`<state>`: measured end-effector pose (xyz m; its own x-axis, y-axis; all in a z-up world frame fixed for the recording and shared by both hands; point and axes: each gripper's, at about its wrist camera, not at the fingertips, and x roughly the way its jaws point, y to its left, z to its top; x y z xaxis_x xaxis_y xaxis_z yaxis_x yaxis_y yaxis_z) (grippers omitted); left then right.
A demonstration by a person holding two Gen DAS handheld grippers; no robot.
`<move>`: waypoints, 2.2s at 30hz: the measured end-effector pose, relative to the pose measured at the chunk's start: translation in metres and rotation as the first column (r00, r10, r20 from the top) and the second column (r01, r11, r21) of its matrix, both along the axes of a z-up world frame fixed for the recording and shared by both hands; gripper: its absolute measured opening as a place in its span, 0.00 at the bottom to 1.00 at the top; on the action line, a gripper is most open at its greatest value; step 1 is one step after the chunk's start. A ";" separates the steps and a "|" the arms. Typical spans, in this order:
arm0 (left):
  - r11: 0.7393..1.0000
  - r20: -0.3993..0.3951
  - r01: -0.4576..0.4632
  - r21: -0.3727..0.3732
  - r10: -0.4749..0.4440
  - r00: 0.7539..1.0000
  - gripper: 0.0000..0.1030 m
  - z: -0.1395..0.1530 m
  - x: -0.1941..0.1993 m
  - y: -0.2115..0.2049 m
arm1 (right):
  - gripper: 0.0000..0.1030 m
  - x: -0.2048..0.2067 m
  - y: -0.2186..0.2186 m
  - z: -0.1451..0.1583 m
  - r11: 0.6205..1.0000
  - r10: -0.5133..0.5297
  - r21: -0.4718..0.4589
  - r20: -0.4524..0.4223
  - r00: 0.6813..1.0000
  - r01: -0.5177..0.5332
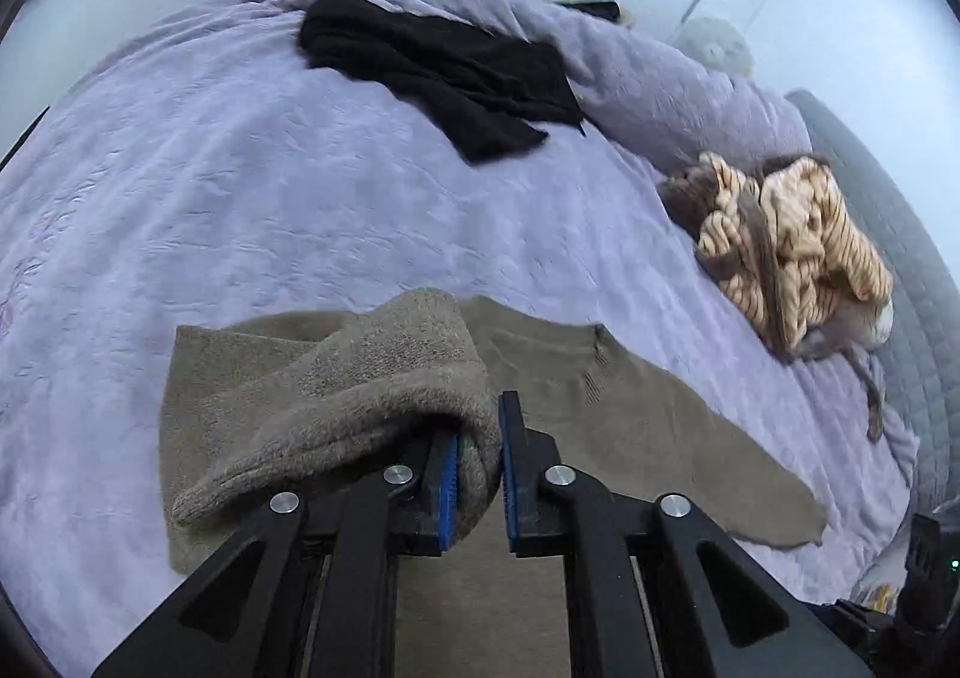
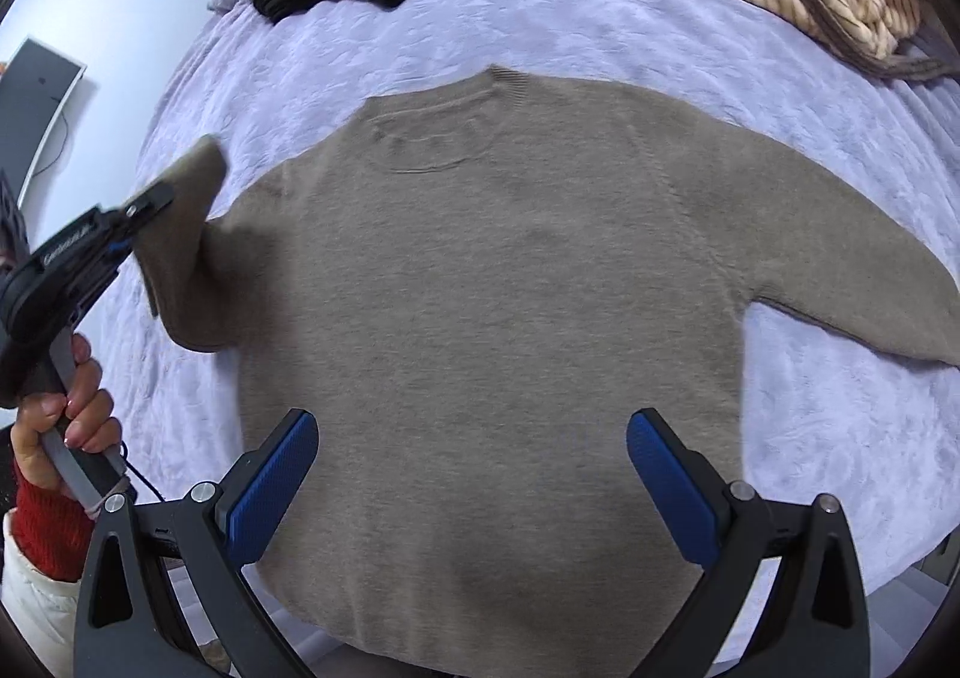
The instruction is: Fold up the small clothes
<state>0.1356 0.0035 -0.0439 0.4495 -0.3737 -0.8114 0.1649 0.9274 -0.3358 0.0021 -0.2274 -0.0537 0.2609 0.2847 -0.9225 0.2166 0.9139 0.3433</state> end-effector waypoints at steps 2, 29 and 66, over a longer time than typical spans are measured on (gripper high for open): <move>0.994 -0.030 0.044 0.103 -0.041 0.999 0.84 -0.016 -0.001 -0.036 | 1.00 -0.006 -0.019 -0.007 0.999 -0.033 -0.006 -0.018 0.999 0.033; 0.902 -0.227 -0.115 0.416 0.225 0.947 0.93 -0.113 -0.062 0.104 | 0.76 0.123 0.189 -0.082 0.532 0.703 -0.649 -0.019 0.711 -0.543; 0.893 -0.240 -0.165 0.419 0.284 0.928 0.99 -0.138 -0.042 0.105 | 0.07 0.127 0.010 -0.064 0.999 0.017 0.031 0.195 0.981 -0.024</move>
